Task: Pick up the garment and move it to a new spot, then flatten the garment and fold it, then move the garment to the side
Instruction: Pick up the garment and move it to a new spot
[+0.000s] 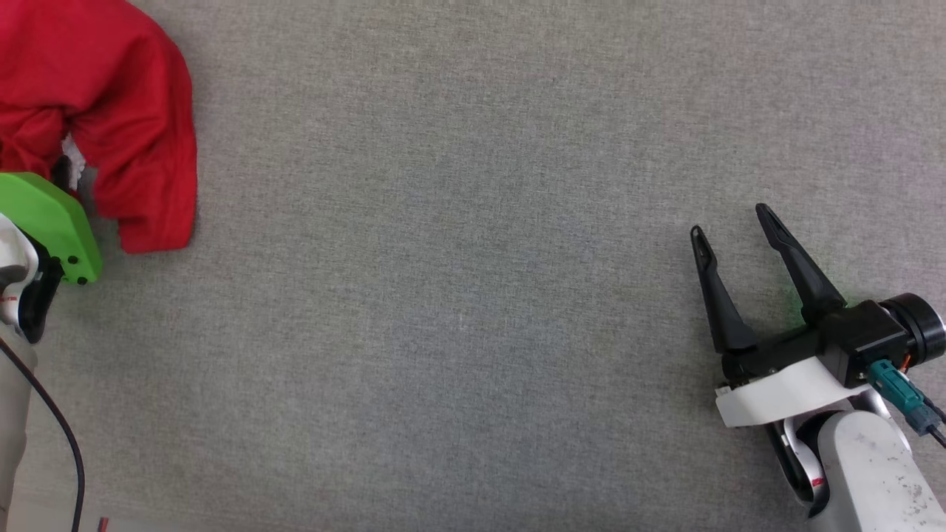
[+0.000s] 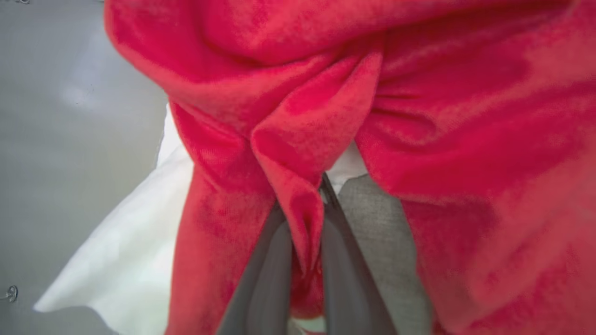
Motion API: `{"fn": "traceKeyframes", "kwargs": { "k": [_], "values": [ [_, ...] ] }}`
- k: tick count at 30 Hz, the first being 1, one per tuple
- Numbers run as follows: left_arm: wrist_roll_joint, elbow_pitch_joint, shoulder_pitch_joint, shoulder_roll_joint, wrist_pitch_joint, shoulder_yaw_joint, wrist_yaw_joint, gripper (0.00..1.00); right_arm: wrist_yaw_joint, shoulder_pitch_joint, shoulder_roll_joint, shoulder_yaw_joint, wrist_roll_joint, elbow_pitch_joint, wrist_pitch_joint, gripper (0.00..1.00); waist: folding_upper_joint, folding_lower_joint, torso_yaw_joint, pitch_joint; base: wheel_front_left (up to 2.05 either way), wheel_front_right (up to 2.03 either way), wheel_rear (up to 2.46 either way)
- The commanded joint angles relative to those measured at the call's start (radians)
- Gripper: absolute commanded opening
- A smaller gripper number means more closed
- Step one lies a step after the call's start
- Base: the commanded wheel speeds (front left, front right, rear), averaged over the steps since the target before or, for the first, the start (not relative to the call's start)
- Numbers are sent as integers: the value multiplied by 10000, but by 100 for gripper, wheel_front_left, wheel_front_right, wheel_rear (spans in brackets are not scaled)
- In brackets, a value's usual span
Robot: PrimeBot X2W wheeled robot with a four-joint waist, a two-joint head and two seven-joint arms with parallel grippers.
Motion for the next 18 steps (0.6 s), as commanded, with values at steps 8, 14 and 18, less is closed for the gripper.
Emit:
{"fn": "traceKeyframes", "kwargs": {
  "k": [8,14,18],
  "values": [
    [406,-23,-99,409,-1710,-232,33,0,-7,143,213,-21,92,362,-48,100,0,-1,242,-1519,0,0,0],
    [696,-1190,34,669,-2621,-374,102,0,-7,546,475,-143,234,590,-49,100,0,-1,296,-2787,0,0,0],
    [919,-2443,144,850,-2620,-547,200,0,-7,830,650,-227,327,679,-49,100,0,-1,289,-3527,0,0,0]
  ]
}}
